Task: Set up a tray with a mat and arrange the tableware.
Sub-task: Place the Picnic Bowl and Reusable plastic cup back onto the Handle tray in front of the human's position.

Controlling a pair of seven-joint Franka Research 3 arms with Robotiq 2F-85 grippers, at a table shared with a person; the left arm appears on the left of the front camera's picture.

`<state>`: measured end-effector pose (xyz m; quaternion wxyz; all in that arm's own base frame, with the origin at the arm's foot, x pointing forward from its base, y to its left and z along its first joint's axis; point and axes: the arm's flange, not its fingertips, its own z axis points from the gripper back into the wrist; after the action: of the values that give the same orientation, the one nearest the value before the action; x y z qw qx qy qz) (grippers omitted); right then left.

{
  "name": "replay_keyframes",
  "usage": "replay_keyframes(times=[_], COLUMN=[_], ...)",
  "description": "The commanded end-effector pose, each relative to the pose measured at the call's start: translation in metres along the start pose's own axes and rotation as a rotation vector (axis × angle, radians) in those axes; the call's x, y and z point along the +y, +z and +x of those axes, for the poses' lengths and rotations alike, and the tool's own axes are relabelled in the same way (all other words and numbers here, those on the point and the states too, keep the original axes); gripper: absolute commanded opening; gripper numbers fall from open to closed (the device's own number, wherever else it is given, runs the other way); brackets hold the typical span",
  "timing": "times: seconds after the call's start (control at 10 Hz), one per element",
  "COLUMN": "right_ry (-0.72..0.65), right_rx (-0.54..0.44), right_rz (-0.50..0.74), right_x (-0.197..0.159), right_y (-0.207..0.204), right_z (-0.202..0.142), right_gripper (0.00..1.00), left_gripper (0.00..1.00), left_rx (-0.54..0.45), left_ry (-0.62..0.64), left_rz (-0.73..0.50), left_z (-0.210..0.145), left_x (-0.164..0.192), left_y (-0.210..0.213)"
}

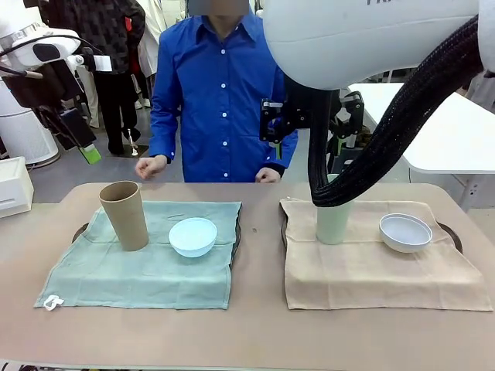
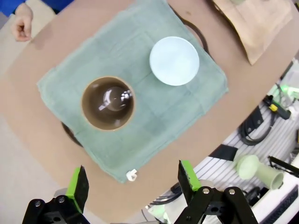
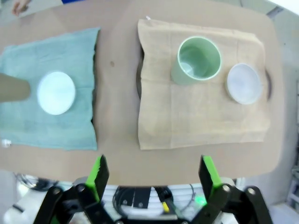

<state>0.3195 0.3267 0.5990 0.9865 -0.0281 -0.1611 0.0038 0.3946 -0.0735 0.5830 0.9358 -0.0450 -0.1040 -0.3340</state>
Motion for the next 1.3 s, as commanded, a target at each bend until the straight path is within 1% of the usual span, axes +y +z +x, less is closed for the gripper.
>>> replay_keyframes(times=[0.0,0.1,0.2,0.3,0.5,0.7,0.9,1.0,1.1,1.2], right_ry=[0.049,0.003,-0.045,-0.087,-0.155,-0.235,-0.307,-0.345,-0.372,-0.401], right_rx=[0.133,0.183,0.208,0.196,0.119,0.03,-0.029,-0.06,-0.075,-0.047], right_rz=[0.152,0.3,0.425,0.506,0.686,0.737,0.707,0.692,0.678,0.603], right_x=[-0.037,-0.071,-0.103,-0.132,-0.188,-0.242,-0.295,-0.321,-0.337,-0.34], right_y=[-0.035,-0.052,-0.062,-0.067,-0.067,-0.058,-0.043,-0.032,-0.025,-0.023], right_z=[0.001,0.0,-0.003,-0.007,-0.018,-0.039,-0.057,-0.064,-0.067,-0.064], right_gripper=[1.0,1.0,1.0,1.0,1.0,1.0,1.0,1.0,1.0,1.0], left_gripper=[1.0,1.0,1.0,1.0,1.0,1.0,1.0,1.0,1.0,1.0], left_rx=[-0.031,-0.049,-0.087,-0.116,-0.179,-0.242,-0.271,-0.289,-0.296,-0.27], left_ry=[-0.014,0.071,0.136,0.186,0.287,0.363,0.448,0.516,0.565,0.495], left_rz=[-0.139,-0.188,-0.245,-0.292,-0.436,-0.577,-0.68,-0.717,-0.727,-0.677], left_z=[-0.01,-0.015,-0.019,-0.022,-0.031,-0.051,-0.074,-0.091,-0.104,-0.109], left_x=[-0.004,-0.004,-0.003,0.001,0.019,0.04,0.066,0.078,0.085,0.081], left_y=[-0.017,-0.026,-0.029,-0.03,-0.026,-0.016,-0.015,-0.015,-0.014,-0.014])
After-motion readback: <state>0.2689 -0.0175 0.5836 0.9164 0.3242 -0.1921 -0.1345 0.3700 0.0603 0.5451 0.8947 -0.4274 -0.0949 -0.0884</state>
